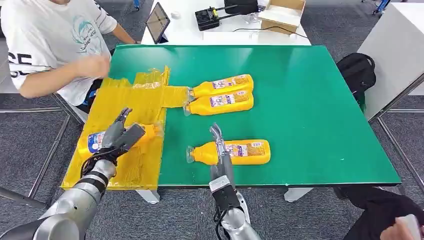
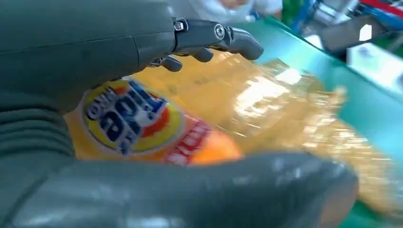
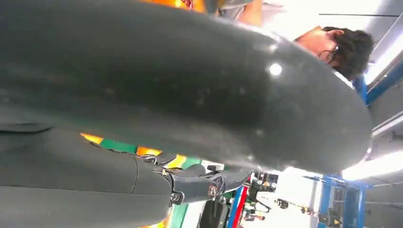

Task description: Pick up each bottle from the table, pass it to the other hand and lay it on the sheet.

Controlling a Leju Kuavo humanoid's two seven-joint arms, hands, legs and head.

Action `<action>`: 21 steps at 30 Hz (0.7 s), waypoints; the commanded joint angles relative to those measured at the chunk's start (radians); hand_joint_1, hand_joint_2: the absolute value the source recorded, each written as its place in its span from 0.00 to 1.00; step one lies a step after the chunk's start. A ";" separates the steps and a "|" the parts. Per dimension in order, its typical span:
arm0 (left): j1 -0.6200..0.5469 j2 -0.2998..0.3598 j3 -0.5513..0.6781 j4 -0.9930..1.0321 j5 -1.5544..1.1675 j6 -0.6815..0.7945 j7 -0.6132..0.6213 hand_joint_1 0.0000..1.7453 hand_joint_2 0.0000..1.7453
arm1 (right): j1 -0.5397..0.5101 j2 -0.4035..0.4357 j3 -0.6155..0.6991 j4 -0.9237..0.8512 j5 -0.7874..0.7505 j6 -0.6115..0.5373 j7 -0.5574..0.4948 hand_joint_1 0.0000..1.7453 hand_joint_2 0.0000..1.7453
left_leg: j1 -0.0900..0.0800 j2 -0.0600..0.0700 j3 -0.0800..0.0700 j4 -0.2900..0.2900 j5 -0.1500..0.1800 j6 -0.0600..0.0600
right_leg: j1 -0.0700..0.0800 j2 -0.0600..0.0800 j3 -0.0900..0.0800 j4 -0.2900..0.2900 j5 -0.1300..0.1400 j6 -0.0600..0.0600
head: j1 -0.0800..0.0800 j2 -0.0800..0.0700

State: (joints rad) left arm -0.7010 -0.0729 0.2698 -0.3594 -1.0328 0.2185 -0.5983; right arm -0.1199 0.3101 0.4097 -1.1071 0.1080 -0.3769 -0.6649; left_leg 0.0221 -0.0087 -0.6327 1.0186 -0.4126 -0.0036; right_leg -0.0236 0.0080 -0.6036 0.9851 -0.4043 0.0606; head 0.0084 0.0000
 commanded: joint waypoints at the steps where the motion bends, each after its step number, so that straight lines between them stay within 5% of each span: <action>1: 0.044 -0.125 0.130 -0.223 0.357 0.018 -0.100 0.00 0.00 | -0.038 0.039 -0.047 0.146 0.045 0.013 -0.033 0.00 0.00 | 0.000 0.000 0.001 0.000 -0.001 0.001 | 0.001 -0.001 0.002 -0.001 0.000 -0.002 | 0.001 0.000; 4: 0.124 -0.121 -0.064 -0.418 0.532 0.346 -0.100 0.00 0.00 | -0.065 0.028 -0.057 0.220 0.184 -0.009 -0.018 0.00 0.00 | 0.000 0.001 0.001 0.000 -0.001 0.001 | 0.001 0.000 0.001 -0.001 0.000 -0.002 | 0.001 0.000; 5: 0.155 -0.111 -0.122 -0.486 0.571 0.422 -0.100 0.00 1.00 | -0.077 0.010 -0.064 0.229 0.235 -0.027 0.006 0.00 1.00 | 0.000 0.002 0.002 0.000 -0.002 0.002 | 0.001 0.001 0.002 -0.001 0.000 -0.003 | 0.000 0.000; 13: 0.362 -0.161 -0.195 -0.836 0.610 0.480 -0.100 0.00 1.00 | -0.159 -0.118 -0.114 0.197 0.443 -0.077 0.168 0.00 1.00 | 0.000 -0.001 0.000 0.000 -0.002 0.002 | 0.001 -0.002 0.001 -0.002 -0.001 -0.002 | 0.000 0.000; 21: 0.389 -0.171 -0.209 -0.862 0.610 0.480 -0.100 0.00 1.00 | -0.182 -0.136 -0.125 0.196 0.450 -0.063 0.183 0.00 1.00 | -0.001 0.000 -0.003 0.000 -0.001 0.001 | 0.000 -0.002 -0.003 -0.002 -0.001 -0.001 | 0.001 0.000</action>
State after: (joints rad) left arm -0.3455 -0.2262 0.0992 -1.1247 -0.4273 0.6992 -0.7023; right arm -0.2379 0.2308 0.3148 -0.9728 0.5569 -0.4463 -0.4887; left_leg 0.0213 -0.0083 -0.6379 1.0188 -0.4133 -0.0032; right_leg -0.0244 0.0080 -0.6086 0.9834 -0.4041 0.0612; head 0.0092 0.0000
